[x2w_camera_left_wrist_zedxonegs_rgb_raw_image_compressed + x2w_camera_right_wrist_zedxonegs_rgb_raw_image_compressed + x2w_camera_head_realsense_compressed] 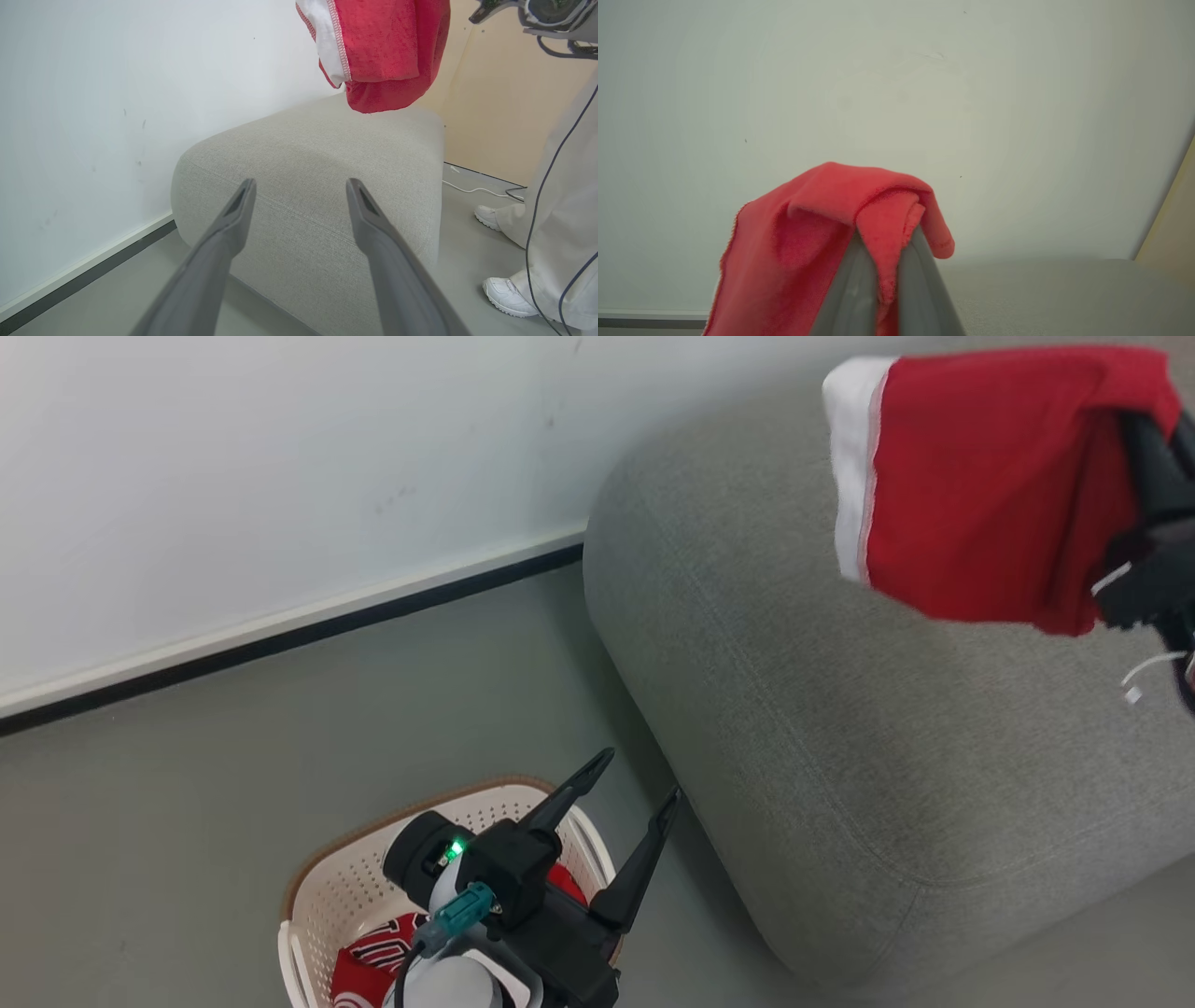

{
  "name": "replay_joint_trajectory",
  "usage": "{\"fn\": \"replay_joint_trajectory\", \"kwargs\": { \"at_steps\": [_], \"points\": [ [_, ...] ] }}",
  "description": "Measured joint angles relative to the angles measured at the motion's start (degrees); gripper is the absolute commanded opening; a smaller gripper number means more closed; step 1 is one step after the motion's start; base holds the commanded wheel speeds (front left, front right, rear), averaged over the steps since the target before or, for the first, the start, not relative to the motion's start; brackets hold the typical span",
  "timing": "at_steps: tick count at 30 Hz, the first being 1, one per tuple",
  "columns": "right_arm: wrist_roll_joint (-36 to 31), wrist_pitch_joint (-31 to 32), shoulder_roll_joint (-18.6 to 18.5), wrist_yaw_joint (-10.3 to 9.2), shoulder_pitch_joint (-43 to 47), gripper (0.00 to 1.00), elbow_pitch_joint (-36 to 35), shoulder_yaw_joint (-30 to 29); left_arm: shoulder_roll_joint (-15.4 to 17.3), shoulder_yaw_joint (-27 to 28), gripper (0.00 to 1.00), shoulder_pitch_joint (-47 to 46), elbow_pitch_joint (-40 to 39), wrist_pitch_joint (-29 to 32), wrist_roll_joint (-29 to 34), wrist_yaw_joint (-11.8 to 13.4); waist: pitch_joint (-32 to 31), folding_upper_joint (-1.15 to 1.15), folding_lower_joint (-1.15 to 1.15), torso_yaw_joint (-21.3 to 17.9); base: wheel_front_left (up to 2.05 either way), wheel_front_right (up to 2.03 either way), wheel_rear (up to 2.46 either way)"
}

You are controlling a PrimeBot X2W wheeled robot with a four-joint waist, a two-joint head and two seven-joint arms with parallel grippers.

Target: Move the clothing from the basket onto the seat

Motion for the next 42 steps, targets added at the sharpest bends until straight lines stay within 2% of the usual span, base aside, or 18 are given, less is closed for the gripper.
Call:
{"fn": "replay_joint_trajectory", "kwargs": {
  "at_steps": [9, 19, 24, 32, 42],
  "points": [
    [1.9, 1.76, -0.96, 0.37, -11.78, 0.0, 10.6, -4.77, 1.27, 0.02, 1.0, -3.24, -4.34, 1.49, 1.74, 0.55, 6.33, 0.0, 0.01, 2.68, 0.0, 0.0, 0.0],
    [1.7, 2.03, -3.56, 0.46, -19.12, 0.0, 16.69, -6.35, 3.59, 0.7, 1.0, -5.76, -9.83, 3.46, 4.52, 1.55, 13.62, 0.01, 0.0, 6.24, 0.0, 0.0, 0.0],
    [1.69, 2.43, -3.03, 0.22, -21.17, 0.0, 19.44, -6.57, 5.33, 1.33, 1.0, -6.51, -12.45, 4.48, 5.33, 2.04, 17.54, 0.0, 0.0, 7.38, 0.0, 0.0, 0.0],
    [1.69, 1.75, -1.0, -2.23, -24.26, 0.0, 23.85, -7.43, 6.49, 2.25, 1.0, -9.95, -16.57, 6.99, 7.77, 2.97, 24.62, 0.01, 0.0, 7.88, 0.0, 0.0, 0.0],
    [0.42, 0.18, 1.52, -2.49, -25.53, 0.0, 29.04, -6.33, 7.11, 2.65, 1.0, -12.92, -17.48, 8.22, 9.18, 3.05, 31.61, 0.01, 0.0, 7.49, 0.0, 0.0, 0.0]
  ]
}}
